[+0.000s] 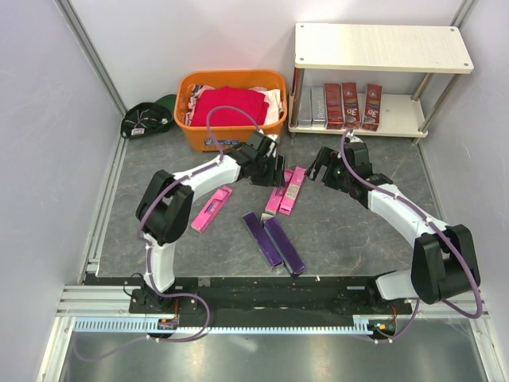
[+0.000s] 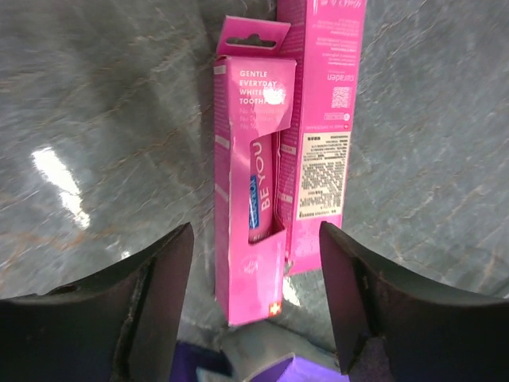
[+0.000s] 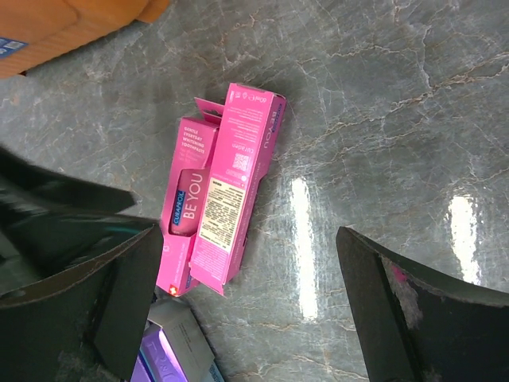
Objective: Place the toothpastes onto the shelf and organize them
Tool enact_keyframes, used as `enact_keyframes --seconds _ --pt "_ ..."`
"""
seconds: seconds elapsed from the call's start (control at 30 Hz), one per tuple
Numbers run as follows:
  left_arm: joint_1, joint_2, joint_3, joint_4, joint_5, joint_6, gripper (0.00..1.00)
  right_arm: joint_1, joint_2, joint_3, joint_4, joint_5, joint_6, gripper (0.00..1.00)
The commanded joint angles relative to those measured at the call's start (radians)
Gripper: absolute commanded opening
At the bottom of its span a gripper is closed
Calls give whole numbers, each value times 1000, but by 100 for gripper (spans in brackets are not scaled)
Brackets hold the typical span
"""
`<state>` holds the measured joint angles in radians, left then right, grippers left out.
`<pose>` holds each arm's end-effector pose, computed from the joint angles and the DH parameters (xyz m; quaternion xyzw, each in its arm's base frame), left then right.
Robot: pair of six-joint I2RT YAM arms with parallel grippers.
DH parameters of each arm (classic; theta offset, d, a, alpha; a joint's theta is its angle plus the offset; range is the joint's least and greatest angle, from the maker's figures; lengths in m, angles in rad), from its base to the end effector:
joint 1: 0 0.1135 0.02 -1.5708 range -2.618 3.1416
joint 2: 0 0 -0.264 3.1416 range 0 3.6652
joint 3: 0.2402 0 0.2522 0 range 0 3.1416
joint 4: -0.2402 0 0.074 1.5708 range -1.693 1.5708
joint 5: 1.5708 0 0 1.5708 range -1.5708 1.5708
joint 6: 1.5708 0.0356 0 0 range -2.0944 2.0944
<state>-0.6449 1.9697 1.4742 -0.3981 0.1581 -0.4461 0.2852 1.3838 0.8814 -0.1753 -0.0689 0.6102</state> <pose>0.3442 -0.2659 0.2080 0.1194 0.9330 -0.2355 0.2444 0.2870 0.0867 0.2389 0.1312 0.8919 0.2148 0.3756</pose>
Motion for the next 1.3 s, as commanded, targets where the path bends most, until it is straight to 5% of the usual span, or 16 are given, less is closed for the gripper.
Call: enact_keyframes --seconds 0.0,0.53,0.7,0.97,1.1,1.27 --pt "-16 64 72 -12 -28 49 68 0 -48 -12 7 27 17 98" --pt "-39 201 115 -10 -88 49 53 0 -46 -25 8 17 20 98" --pt "-39 204 115 -10 -83 50 39 0 -51 -29 8 12 25 98" --pt "-29 118 97 8 -42 27 28 -1 -57 -19 13 -5 19 98" --pt "8 38 36 82 72 -43 15 2 -63 -9 25 -19 14 98" --pt "88 -84 -72 238 187 -144 15 8 -81 5 36 -26 3 98"
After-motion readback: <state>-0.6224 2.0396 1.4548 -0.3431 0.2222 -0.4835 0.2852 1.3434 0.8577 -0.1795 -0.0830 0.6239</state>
